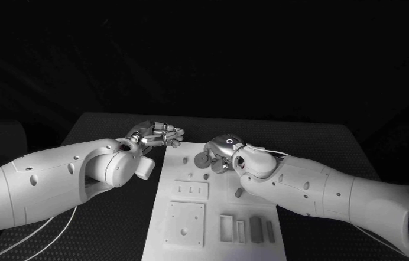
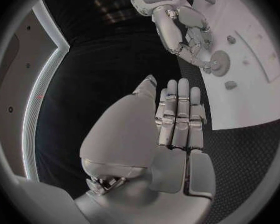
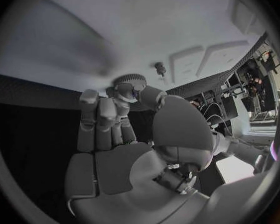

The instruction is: Assemble the parts on the task board

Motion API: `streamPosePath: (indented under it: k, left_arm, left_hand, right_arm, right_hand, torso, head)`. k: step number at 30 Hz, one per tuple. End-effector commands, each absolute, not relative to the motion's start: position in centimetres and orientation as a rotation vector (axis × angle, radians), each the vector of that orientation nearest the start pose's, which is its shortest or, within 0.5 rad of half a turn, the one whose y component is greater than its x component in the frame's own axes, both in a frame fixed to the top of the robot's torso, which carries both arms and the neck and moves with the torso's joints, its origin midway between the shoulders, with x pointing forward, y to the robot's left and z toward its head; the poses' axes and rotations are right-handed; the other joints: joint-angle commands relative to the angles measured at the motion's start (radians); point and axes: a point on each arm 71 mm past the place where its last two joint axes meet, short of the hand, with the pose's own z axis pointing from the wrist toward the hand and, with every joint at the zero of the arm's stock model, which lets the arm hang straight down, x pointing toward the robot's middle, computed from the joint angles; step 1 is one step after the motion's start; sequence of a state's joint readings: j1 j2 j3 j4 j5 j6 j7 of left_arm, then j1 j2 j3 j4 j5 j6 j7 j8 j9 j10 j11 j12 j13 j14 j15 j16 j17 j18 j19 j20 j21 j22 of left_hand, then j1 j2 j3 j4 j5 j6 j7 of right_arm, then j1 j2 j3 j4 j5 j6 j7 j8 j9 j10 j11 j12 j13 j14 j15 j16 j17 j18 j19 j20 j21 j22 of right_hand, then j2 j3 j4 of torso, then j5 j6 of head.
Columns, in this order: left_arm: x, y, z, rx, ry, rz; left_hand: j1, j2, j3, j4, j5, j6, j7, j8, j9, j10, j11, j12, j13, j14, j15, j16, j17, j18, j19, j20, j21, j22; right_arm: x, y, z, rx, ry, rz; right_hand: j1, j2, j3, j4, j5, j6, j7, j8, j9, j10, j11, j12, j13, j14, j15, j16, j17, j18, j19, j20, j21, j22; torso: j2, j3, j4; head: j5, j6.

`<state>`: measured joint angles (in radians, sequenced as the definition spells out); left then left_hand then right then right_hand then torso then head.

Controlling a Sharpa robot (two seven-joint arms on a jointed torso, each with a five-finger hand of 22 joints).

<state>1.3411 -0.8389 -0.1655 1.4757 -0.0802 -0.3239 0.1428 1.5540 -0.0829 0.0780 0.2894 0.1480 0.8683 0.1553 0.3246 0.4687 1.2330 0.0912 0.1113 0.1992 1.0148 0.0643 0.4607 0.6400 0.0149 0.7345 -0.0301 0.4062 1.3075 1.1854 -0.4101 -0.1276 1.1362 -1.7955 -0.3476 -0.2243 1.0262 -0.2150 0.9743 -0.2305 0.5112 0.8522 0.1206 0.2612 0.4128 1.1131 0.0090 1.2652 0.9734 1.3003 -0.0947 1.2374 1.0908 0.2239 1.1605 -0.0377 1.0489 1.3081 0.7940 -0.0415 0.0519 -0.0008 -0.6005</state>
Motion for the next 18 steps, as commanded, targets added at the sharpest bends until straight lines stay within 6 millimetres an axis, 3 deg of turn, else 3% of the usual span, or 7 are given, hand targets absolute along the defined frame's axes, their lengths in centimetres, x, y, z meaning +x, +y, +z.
streamPosePath:
  k: [1,9,16,17,18]
  left_arm:
    - [50.6,22.3,-17.1,-1.077,1.648,-1.299]
    - [50.6,22.4,-17.1,-1.078,1.646,-1.297]
    - [50.6,22.9,-17.1,-1.082,1.639,-1.289]
    - [50.7,22.9,-17.1,-1.082,1.639,-1.290]
    - [50.7,23.0,-17.1,-1.082,1.638,-1.289]
  left_hand:
    - [0.001,0.001,-0.001,0.000,-0.002,0.001,0.009,-0.006,0.001,0.002,0.001,-0.004,0.001,0.005,0.005,-0.006,0.002,0.000,-0.003,0.000,0.007,0.018]
    - [0.002,0.000,-0.001,0.000,-0.002,0.000,0.010,-0.006,0.001,0.002,0.001,-0.004,0.001,0.005,0.005,-0.006,0.002,0.000,-0.003,-0.001,0.007,0.018]
    - [0.002,0.000,-0.001,0.000,-0.002,0.000,0.010,-0.007,0.001,0.002,0.001,-0.005,0.001,0.005,0.005,-0.007,0.002,0.000,-0.003,-0.001,0.007,0.018]
    - [0.002,0.000,-0.001,0.000,-0.002,0.000,0.010,-0.007,0.001,0.002,0.001,-0.005,0.001,0.005,0.005,-0.007,0.002,0.000,-0.003,-0.001,0.007,0.018]
    - [0.002,0.000,-0.001,-0.001,-0.002,0.000,0.010,-0.007,0.001,0.002,0.001,-0.005,0.001,0.005,0.005,-0.007,0.002,0.000,-0.004,-0.001,0.007,0.018]
  right_arm:
    - [52.1,-8.5,-23.7,-0.473,1.603,0.436]
    - [51.8,-9.4,-22.8,-0.417,1.505,0.485]
    - [51.9,-11.1,-20.2,-0.276,1.389,0.684]
    - [51.9,-11.5,-19.7,-0.260,1.392,0.705]
    - [52.0,-12.0,-19.4,-0.242,1.397,0.721]
  right_hand:
    - [-0.008,0.003,0.009,-0.004,0.006,-0.005,0.001,0.005,0.000,-0.005,0.001,0.004,0.000,-0.001,-0.001,-0.004,0.002,0.038,0.001,0.003,0.002,0.003]
    - [-0.011,-0.002,0.020,-0.011,0.012,-0.002,0.002,0.009,0.001,-0.002,0.003,0.007,-0.002,0.003,0.001,-0.004,0.002,0.038,0.006,0.000,0.004,0.003]
    - [-0.009,-0.009,0.029,-0.009,0.001,-0.002,0.002,0.010,0.001,0.001,0.002,0.007,-0.003,0.006,0.001,-0.005,0.002,0.038,0.010,-0.001,0.004,0.001]
    - [-0.032,-0.027,0.001,0.007,-0.078,-0.005,-0.012,0.011,0.003,0.003,0.014,0.009,-0.003,0.008,0.010,-0.004,0.002,0.038,0.018,-0.002,0.009,0.001]
    - [-0.129,-0.024,-0.123,0.030,-0.232,-0.003,-0.006,0.016,0.008,0.006,-0.008,0.014,-0.001,0.012,0.064,0.002,0.004,0.029,0.034,0.001,0.024,0.005]
  torso:
    - [0.000,-0.0001,0.0001]
    - [0.000,0.0007,-0.0007]
    - [0.000,0.0014,-0.0033]
    - [0.000,0.0024,-0.0043]
    - [0.000,0.0027,-0.0038]
  head:
    - [0.000,0.000]
    - [0.000,0.003]
    - [-0.003,0.009]
    - [-0.003,0.011]
    - [-0.004,0.012]
